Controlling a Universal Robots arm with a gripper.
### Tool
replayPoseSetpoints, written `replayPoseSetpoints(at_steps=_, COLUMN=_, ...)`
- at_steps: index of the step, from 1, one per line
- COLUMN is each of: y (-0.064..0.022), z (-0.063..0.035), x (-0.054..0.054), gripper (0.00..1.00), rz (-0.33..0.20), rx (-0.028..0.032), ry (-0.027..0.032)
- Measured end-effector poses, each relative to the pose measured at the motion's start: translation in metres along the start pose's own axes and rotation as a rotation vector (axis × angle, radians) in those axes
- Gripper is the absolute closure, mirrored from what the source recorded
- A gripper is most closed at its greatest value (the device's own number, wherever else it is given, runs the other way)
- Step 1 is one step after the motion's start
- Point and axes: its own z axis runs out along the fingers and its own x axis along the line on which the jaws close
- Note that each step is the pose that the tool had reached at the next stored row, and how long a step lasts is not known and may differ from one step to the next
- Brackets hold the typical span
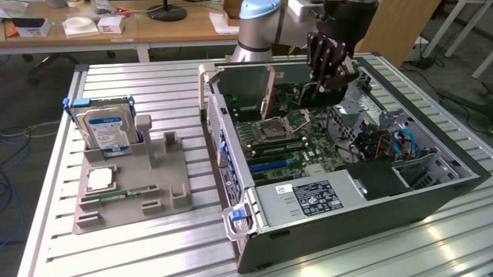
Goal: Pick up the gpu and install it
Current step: 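Insert the gpu into the slot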
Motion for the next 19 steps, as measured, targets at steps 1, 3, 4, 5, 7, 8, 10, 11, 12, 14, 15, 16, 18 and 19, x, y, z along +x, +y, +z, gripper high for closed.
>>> replayPoseSetpoints(at_steps=1, y=0.0015, z=0.0016, x=0.000, gripper=0.73, rz=0.000, rx=-0.0001, ry=0.0000)
replayPoseSetpoints(at_steps=3, y=0.0043, z=0.0038, x=0.000, gripper=0.73, rz=0.000, rx=-0.0004, ry=0.0001)
replayPoseSetpoints(at_steps=4, y=0.0052, z=0.0044, x=0.000, gripper=0.73, rz=0.000, rx=-0.0005, ry=-0.0009)
replayPoseSetpoints(at_steps=5, y=0.0063, z=0.0049, x=0.000, gripper=0.73, rz=0.000, rx=-0.0005, ry=-0.0018)
replayPoseSetpoints(at_steps=7, y=0.0098, z=0.0069, x=0.000, gripper=0.73, rz=0.000, rx=-0.0004, ry=-0.0033)
replayPoseSetpoints(at_steps=8, y=0.0119, z=0.0083, x=0.001, gripper=0.73, rz=0.000, rx=-0.0005, ry=-0.0032)
replayPoseSetpoints(at_steps=10, y=0.0161, z=0.0119, x=0.001, gripper=0.73, rz=0.000, rx=-0.0005, ry=-0.0034)
replayPoseSetpoints(at_steps=11, y=0.0184, z=0.0136, x=0.001, gripper=0.73, rz=0.000, rx=-0.0004, ry=-0.0034)
replayPoseSetpoints(at_steps=12, y=0.0206, z=0.0154, x=0.001, gripper=0.73, rz=0.000, rx=-0.0005, ry=-0.0033)
replayPoseSetpoints(at_steps=14, y=0.0225, z=0.0187, x=0.001, gripper=0.73, rz=0.000, rx=-0.0004, ry=-0.0033)
replayPoseSetpoints(at_steps=15, y=0.0225, z=0.0203, x=0.001, gripper=0.73, rz=0.000, rx=-0.0005, ry=-0.0033)
replayPoseSetpoints(at_steps=16, y=0.0225, z=0.0217, x=0.002, gripper=0.73, rz=0.000, rx=-0.0005, ry=-0.0033)
replayPoseSetpoints(at_steps=18, y=0.0225, z=0.0243, x=0.003, gripper=0.73, rz=0.000, rx=-0.0006, ry=-0.0032)
replayPoseSetpoints(at_steps=19, y=0.0226, z=0.0252, x=0.004, gripper=0.73, rz=0.000, rx=-0.0006, ry=-0.0031)
